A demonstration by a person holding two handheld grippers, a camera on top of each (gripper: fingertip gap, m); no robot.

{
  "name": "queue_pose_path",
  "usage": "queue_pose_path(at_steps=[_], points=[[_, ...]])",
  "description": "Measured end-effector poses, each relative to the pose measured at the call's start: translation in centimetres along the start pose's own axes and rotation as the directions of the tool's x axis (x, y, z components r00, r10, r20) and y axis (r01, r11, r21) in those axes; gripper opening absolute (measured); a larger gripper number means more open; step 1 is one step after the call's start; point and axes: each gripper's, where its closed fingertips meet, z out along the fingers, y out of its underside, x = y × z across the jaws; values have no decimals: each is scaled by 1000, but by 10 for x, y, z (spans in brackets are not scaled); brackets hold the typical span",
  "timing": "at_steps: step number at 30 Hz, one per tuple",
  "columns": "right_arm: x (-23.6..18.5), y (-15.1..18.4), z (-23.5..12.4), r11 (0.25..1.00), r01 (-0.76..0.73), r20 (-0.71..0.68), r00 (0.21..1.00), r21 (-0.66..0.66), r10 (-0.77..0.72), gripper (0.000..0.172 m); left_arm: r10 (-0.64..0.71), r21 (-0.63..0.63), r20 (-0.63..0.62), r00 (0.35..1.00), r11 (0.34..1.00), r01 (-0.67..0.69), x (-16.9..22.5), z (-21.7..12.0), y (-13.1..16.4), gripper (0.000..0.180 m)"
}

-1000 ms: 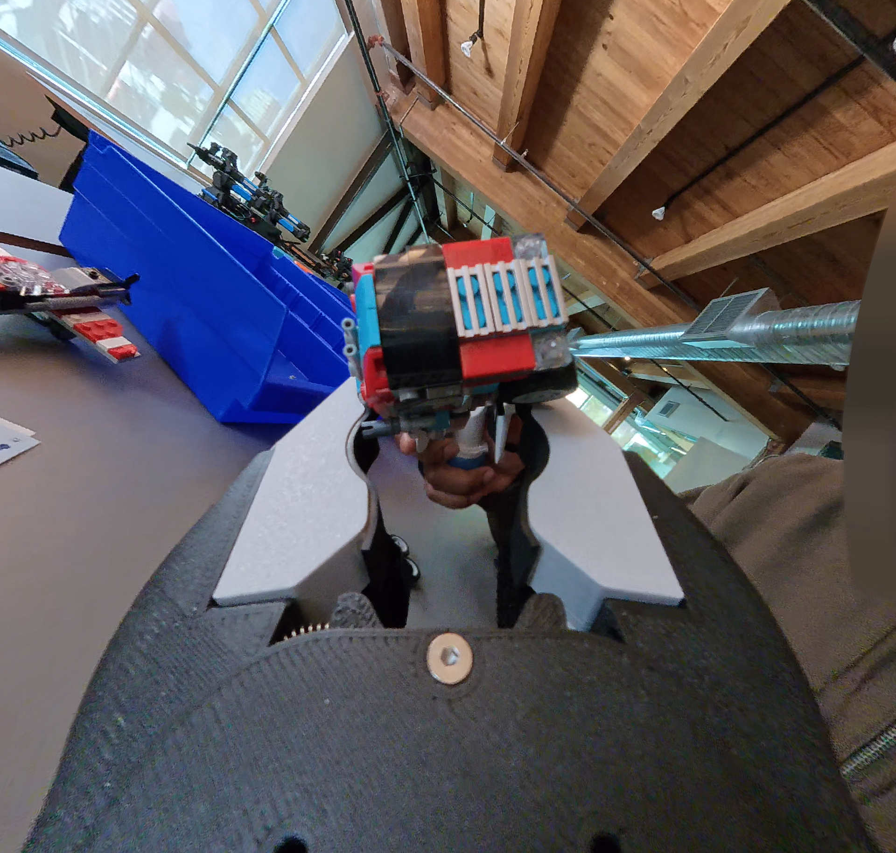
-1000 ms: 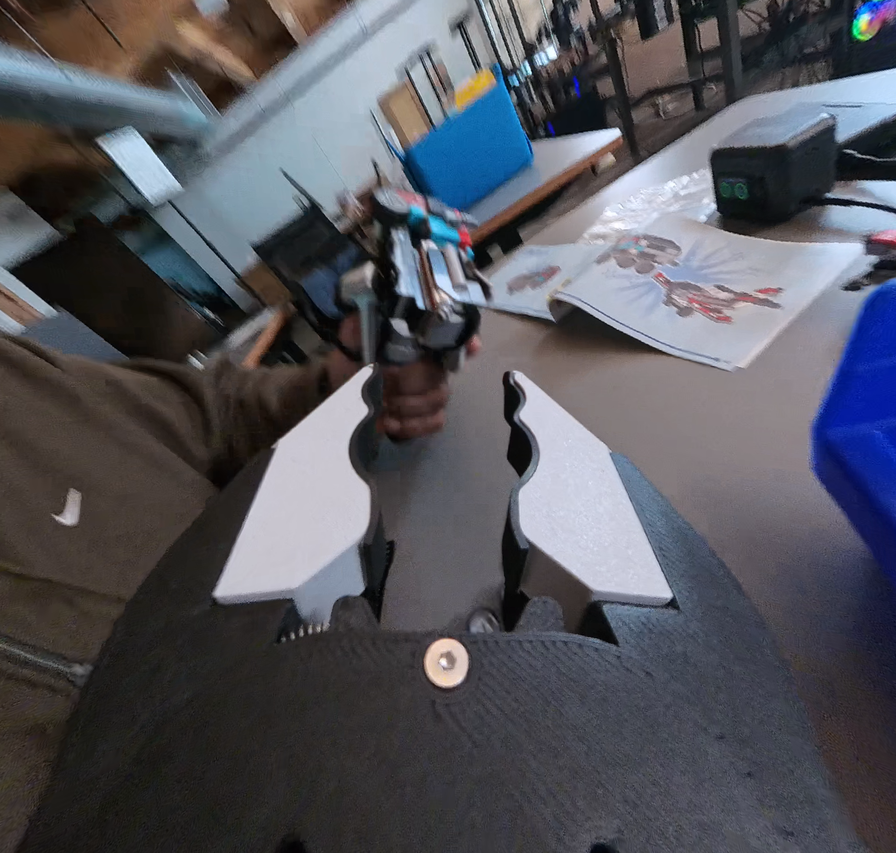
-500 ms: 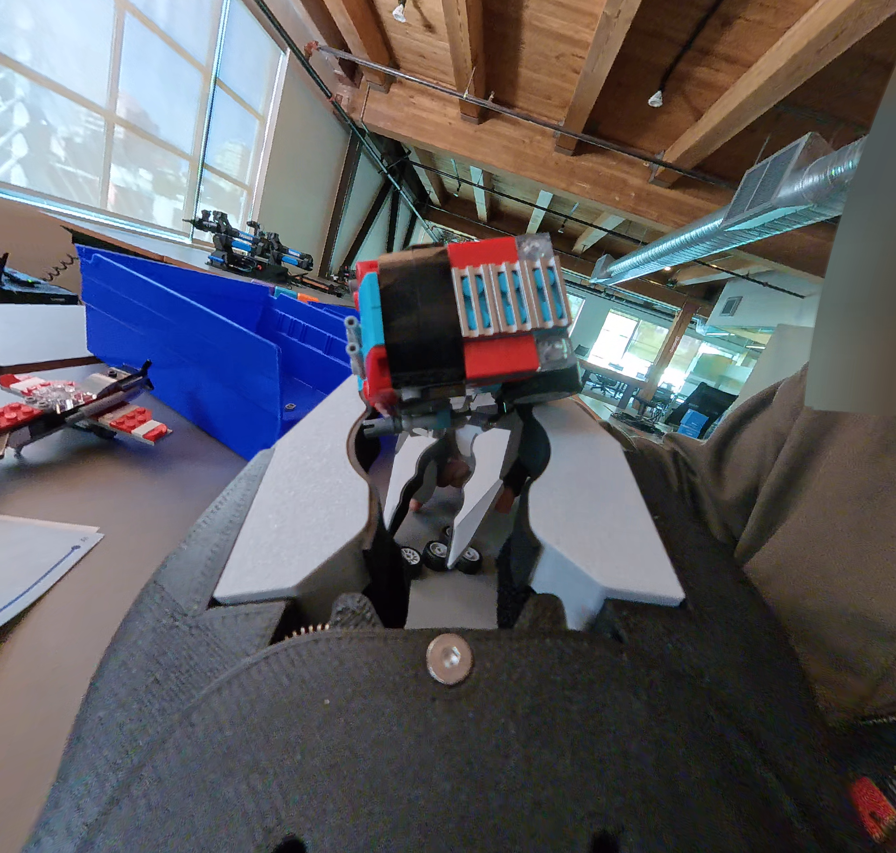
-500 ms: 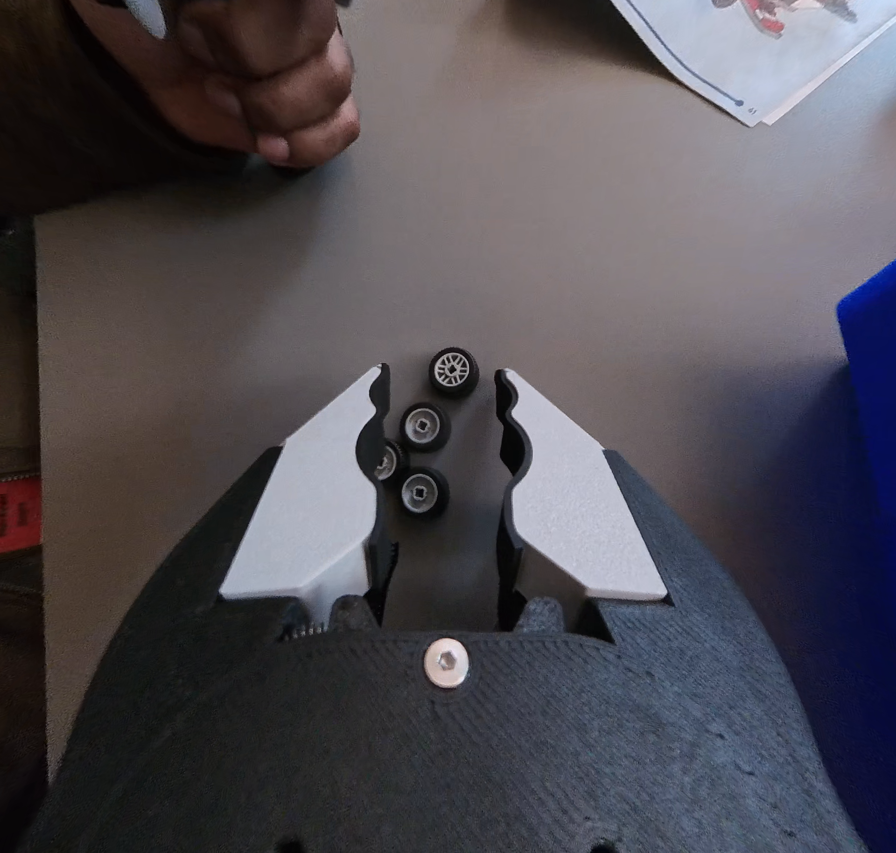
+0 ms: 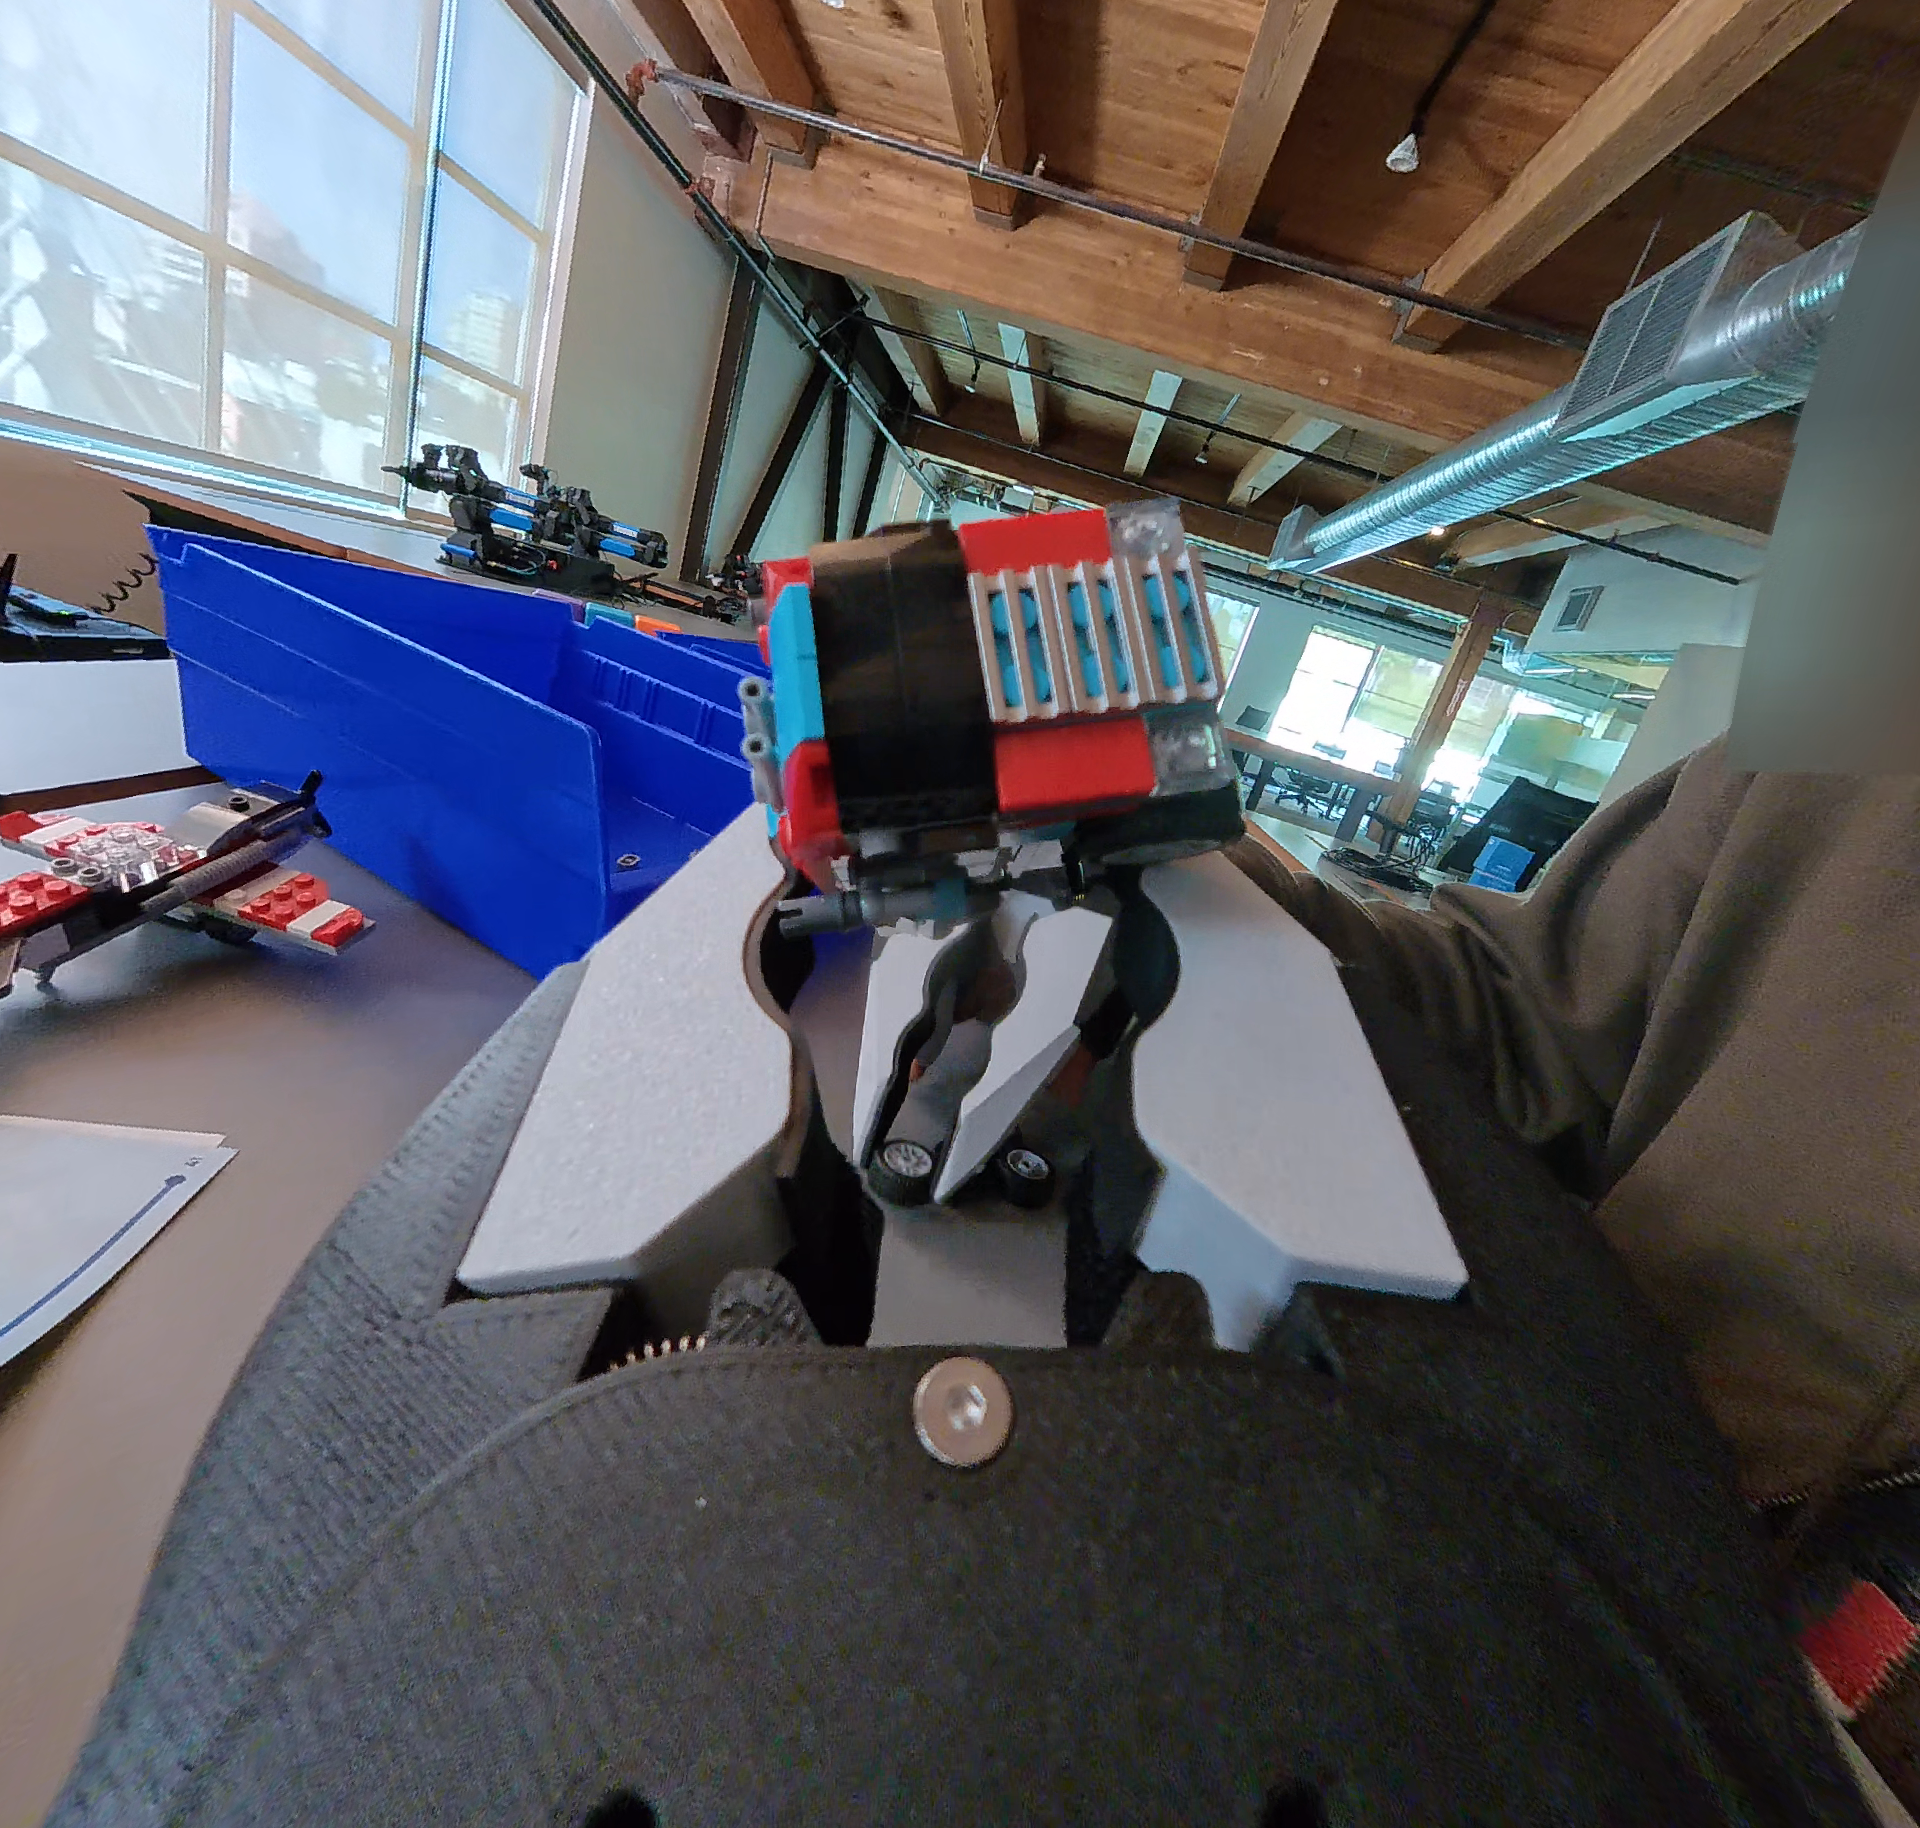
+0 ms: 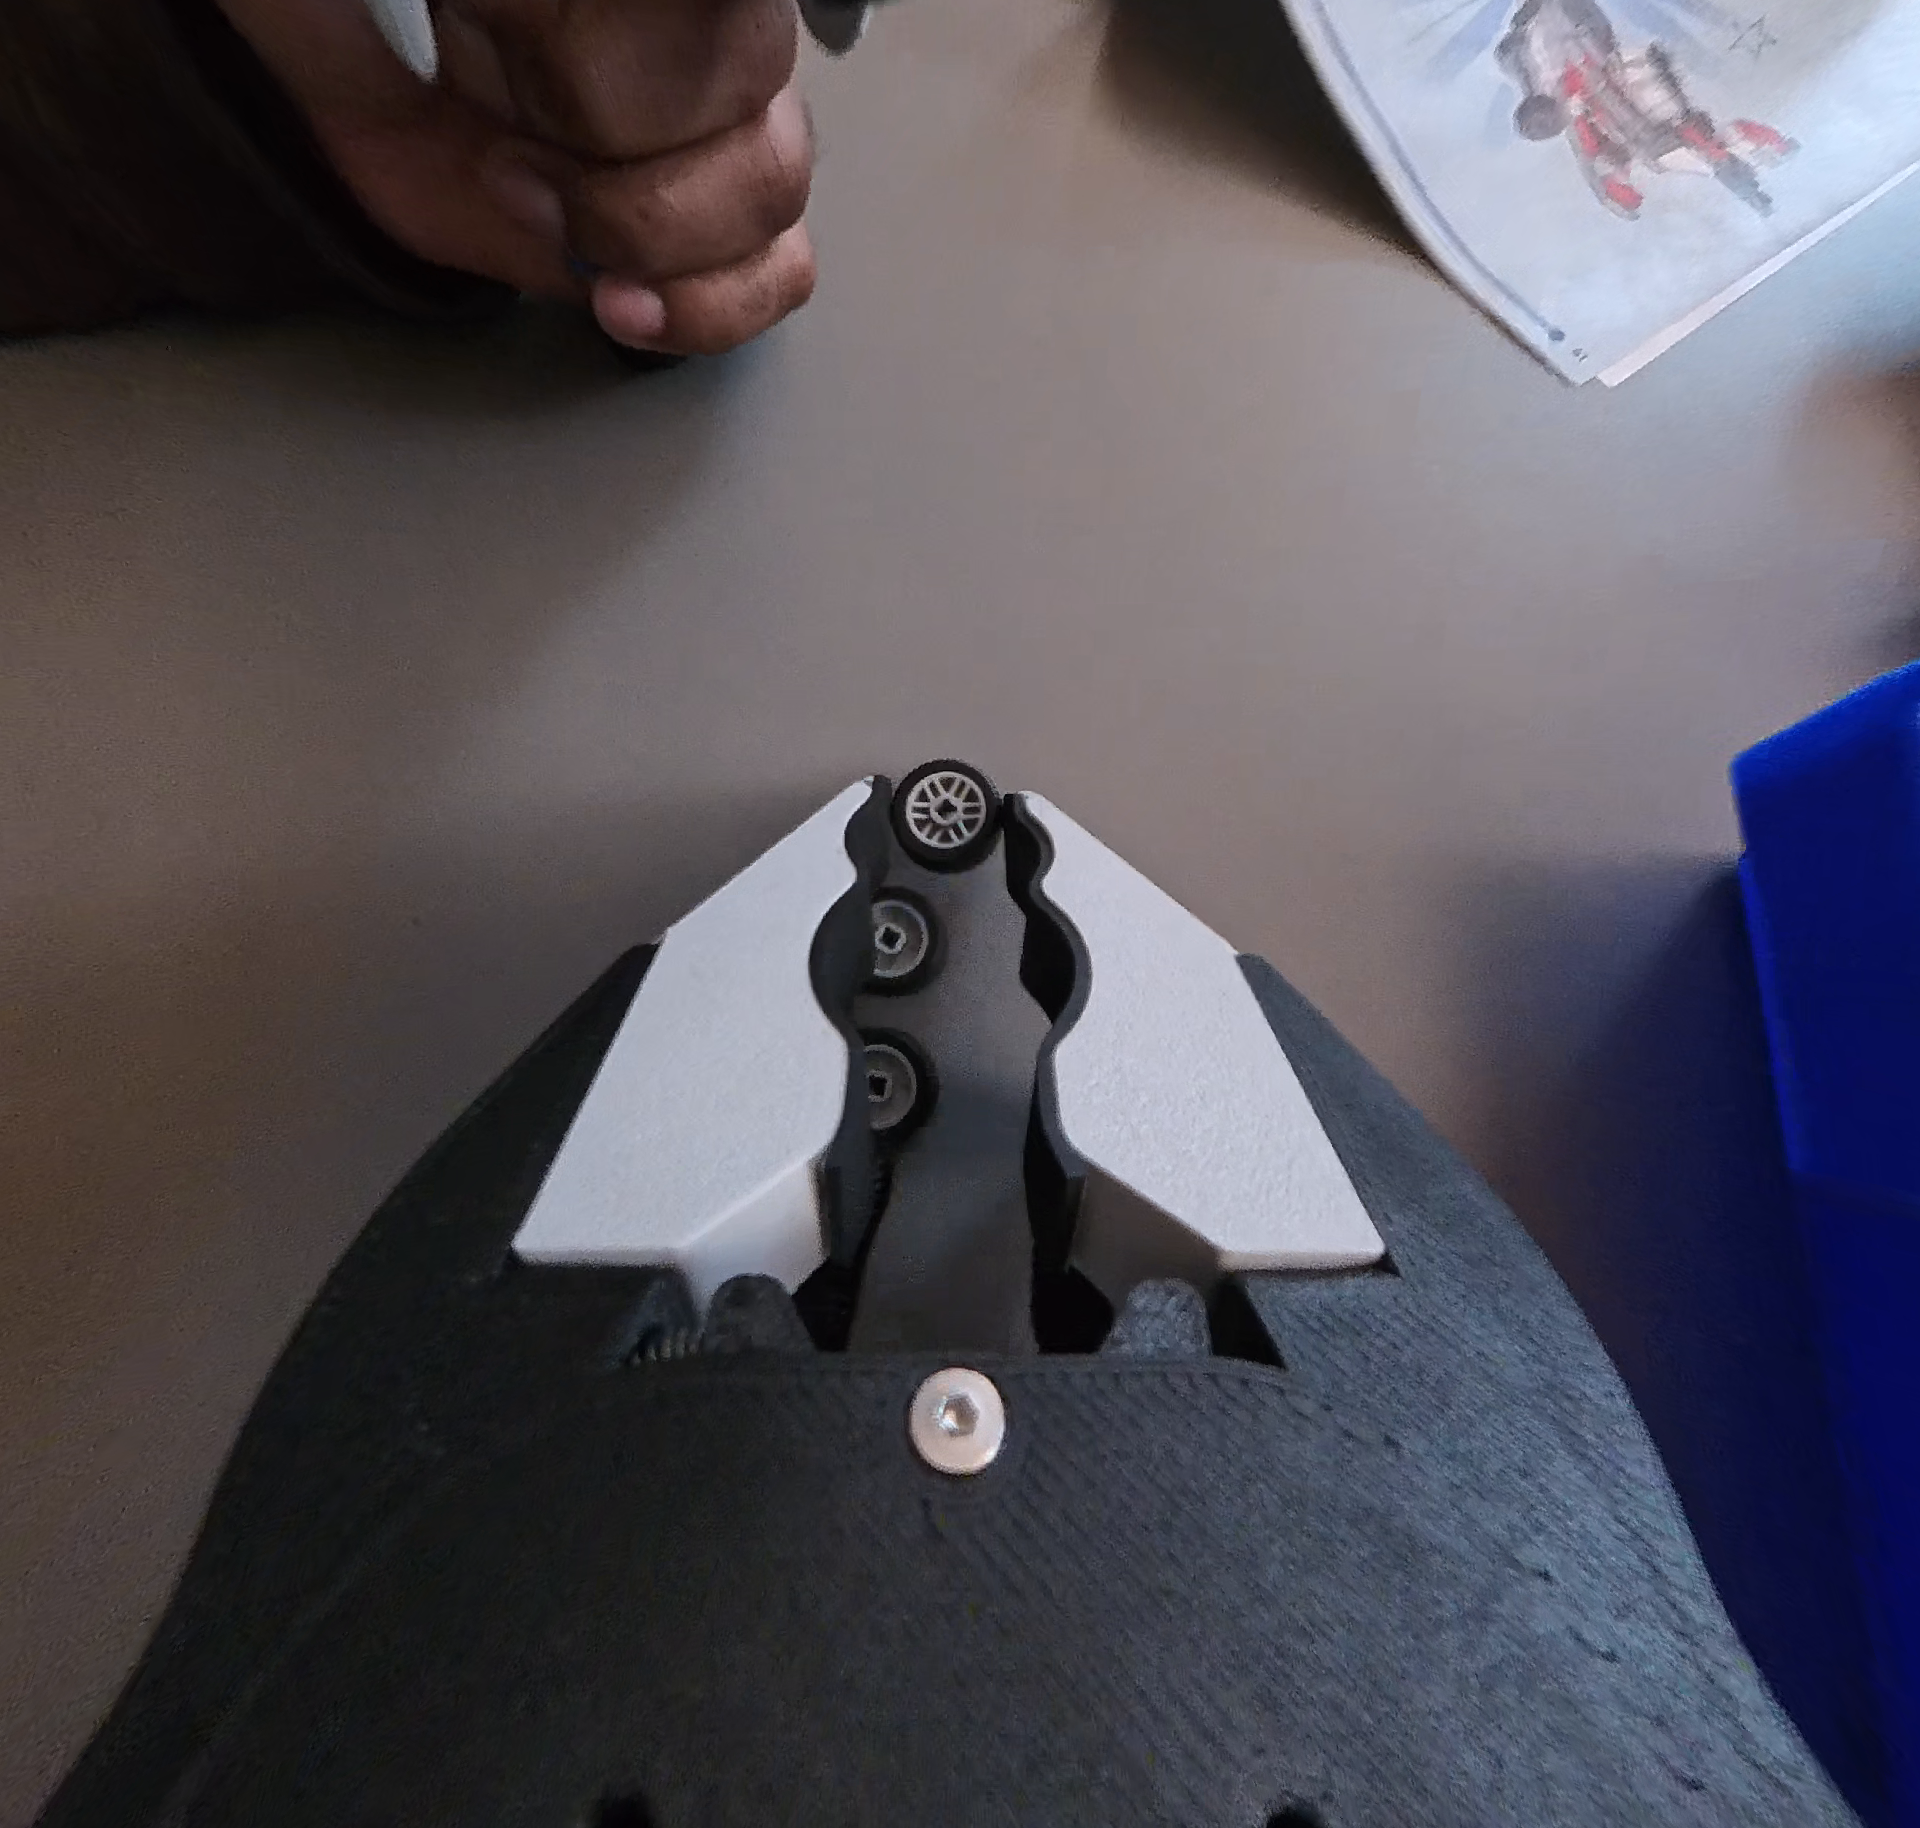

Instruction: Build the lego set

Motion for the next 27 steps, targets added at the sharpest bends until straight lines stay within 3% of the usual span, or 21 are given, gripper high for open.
queue_pose_path(at_steps=[6, 9, 12, 16, 20, 27], points=[[4, -45, -40, 952, -111, 96, 992, 287, 86, 22, -10, -77, 24, 1000, 997, 12, -3, 0, 9, 57], [-2, -79, -70, 844, -203, 234, 968, 496, 95, 22, -10, -168, 62, 998, 986, 20, -5, 1, 18, 57], [-8, -102, -87, 719, -333, 393, 915, 610, 91, 22, -37, -222, 66, 997, 974, 51, -1, 3, 22, 57], [-15, -114, -88, 607, -517, 599, 796, 603, 83, 22, -82, -298, 99, 992, 948, 108, -2, 2, 31, 57], [-15, -118, -81, 548, -621, 705, 705, 561, 78, 21, -159, -334, 117, 980, 923, 189, -2, 0, 39, 57], [-19, -119, -67, 565, -613, 704, 706, 552, 78, 21, -308, -338, 105, 945, 883, 326, 1, -1, 44, 57]])
